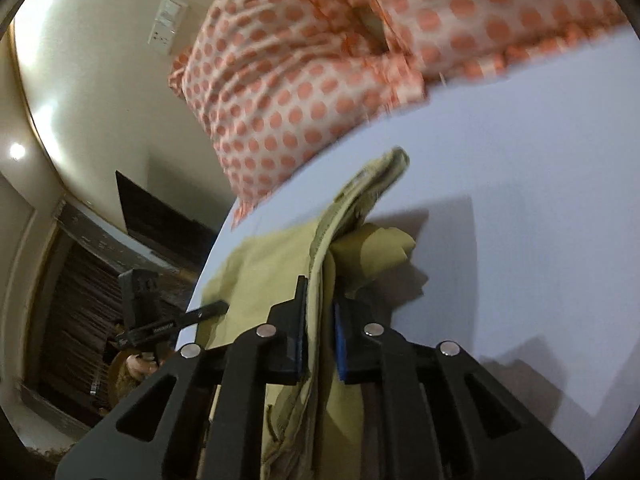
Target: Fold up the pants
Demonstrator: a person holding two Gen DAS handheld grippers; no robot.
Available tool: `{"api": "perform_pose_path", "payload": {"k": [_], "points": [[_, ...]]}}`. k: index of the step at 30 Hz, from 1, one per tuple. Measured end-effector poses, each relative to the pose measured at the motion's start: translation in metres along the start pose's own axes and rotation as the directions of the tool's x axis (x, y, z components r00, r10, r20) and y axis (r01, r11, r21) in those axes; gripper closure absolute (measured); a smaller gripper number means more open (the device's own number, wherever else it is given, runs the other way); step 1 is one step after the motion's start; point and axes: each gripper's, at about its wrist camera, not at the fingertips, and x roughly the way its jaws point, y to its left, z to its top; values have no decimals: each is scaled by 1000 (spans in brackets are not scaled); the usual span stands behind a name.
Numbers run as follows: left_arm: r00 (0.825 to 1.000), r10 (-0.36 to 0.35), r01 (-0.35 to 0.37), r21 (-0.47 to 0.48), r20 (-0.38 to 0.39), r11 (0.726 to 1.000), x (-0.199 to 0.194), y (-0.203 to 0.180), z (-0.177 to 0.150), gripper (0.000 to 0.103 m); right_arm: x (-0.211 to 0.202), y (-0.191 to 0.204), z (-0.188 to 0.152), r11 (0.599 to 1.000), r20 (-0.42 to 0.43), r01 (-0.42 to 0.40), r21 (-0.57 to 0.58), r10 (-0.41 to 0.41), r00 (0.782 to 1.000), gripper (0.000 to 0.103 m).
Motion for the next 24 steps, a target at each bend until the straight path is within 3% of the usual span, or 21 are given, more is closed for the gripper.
{"api": "perform_pose_path", "payload": {"k": [4,7,9,11,12,13,14,16,18,19,21,22,24], "points": [[991,81,-90,84,102,992,10,-22,47,95,-1,-2,42,999,83,38,-8,-37,996,94],[965,197,-220,121,174,968,35,-30,81,96,6,-12,64,987,138,158,-23,-154,978,94],[945,298,-313,115,134,943,64,-24,98,92,23,-28,70,958,90,285,-8,-283,955,93],[944,311,-320,85,108,944,69,-16,99,84,25,-36,67,929,59,369,10,-369,927,85],[940,315,-326,73,132,943,61,-14,94,81,15,-33,62,921,100,390,0,-388,916,85],[928,335,-350,74,165,934,50,-13,86,79,5,-28,57,924,146,381,-19,-374,916,84],[920,340,-359,75,193,930,38,-14,79,75,-1,-24,54,934,164,356,-32,-346,924,75],[931,281,-305,72,233,950,17,-17,63,75,-5,-13,48,960,149,275,-56,-265,953,61],[962,159,-184,94,220,979,9,-25,48,69,5,-8,44,970,93,233,-75,-226,970,51],[979,102,-123,109,177,986,14,-31,41,67,17,-8,41,970,38,232,-75,-230,972,45],[995,63,-70,88,76,994,36,-31,36,62,37,-16,35,959,-36,279,-53,-281,959,41],[997,78,-80,69,30,994,50,-27,35,62,41,-20,33,954,-45,296,-38,-297,954,40],[992,123,-125,73,41,989,56,-26,34,68,37,-18,33,945,-38,326,-16,-327,944,38]]}}
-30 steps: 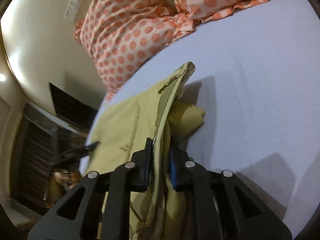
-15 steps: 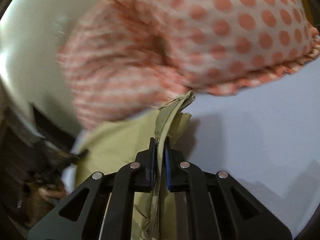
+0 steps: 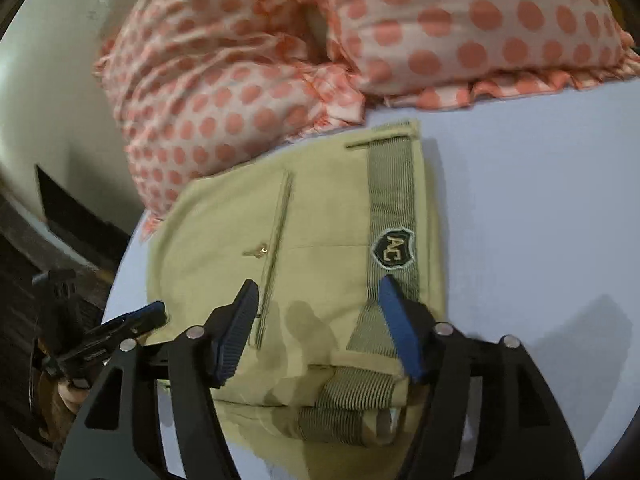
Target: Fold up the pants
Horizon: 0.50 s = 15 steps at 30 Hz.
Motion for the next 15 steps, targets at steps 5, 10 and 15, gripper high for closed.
{"api": "perform_pose_path", "payload": {"k": [5,10,15], "points": [[994,89,-92,48,66,995,-44,-23,-32,16,-49,38,-39,978,127,183,-95,-170,977,1],[954,288,-294,79,77,953,-63,-52,-90,2,-65,78,-110,920,210,335,-202,-293,933,1],[934,354,-356,80,34,931,-58,-51,-120,2,-29,83,-142,921,81,322,-220,-312,947,1]]}}
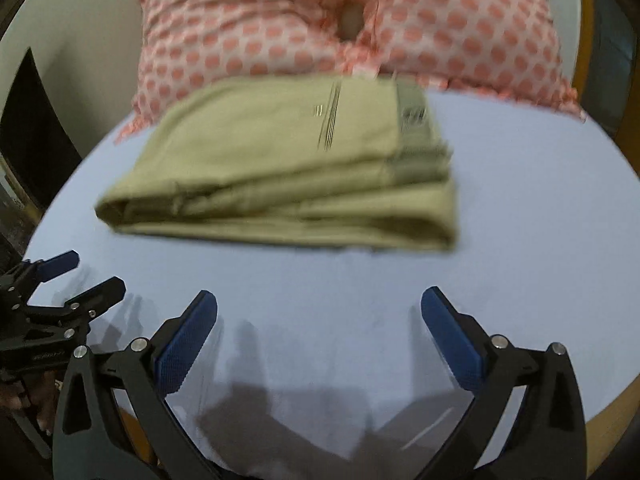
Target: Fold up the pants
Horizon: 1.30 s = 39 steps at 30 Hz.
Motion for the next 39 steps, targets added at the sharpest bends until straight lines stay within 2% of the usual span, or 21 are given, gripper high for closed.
{"api": "perform_pose_path", "payload": {"k": [2,4,7,11,39], "points": [[998,63,-63,6,-11,998,4,0,-3,2,-1,8,-2,998,23,48,-27,-47,999,1],[999,54,-54,-7,-3,999,3,2,-5,2,-1,9,-4,999,12,39,-23,-39,999,1],[1000,4,-4,-59,3,998,6,11,-8,2,3,17,-10,992,5,111,-65,-111,994,1],[999,13,-11,-53,35,999,4,9,-12,2,1,16,-14,992,17,120,-44,-119,993,1],[999,15,-13,-51,38,999,2,7,-11,2,1,15,-12,991,10,128,-37,-128,992,1]]}}
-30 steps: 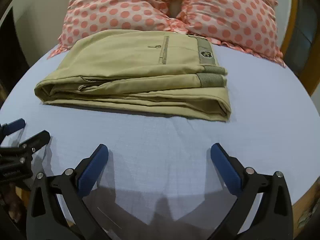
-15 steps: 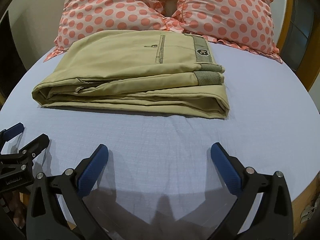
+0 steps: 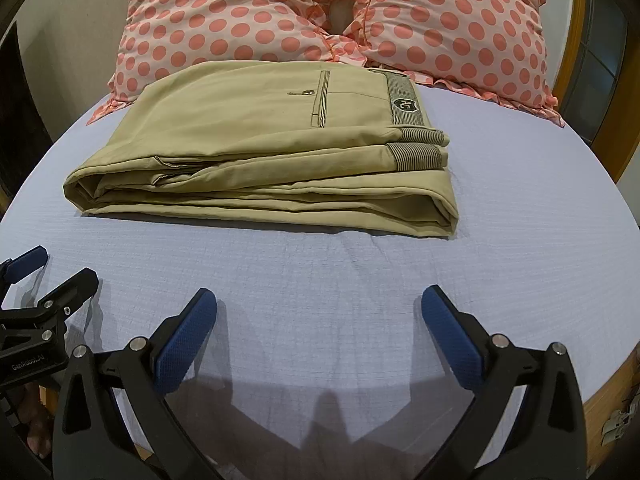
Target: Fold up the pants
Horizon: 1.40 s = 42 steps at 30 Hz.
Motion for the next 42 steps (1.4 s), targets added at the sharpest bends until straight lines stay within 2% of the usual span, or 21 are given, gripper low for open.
{"api": "perform_pose_path", "payload": {"k": [42], "points": [[1000,-4,4,2,-15,1000,0,0,4,2,0,-1,0,1000,2,-2,-2,2,1000,1]]}}
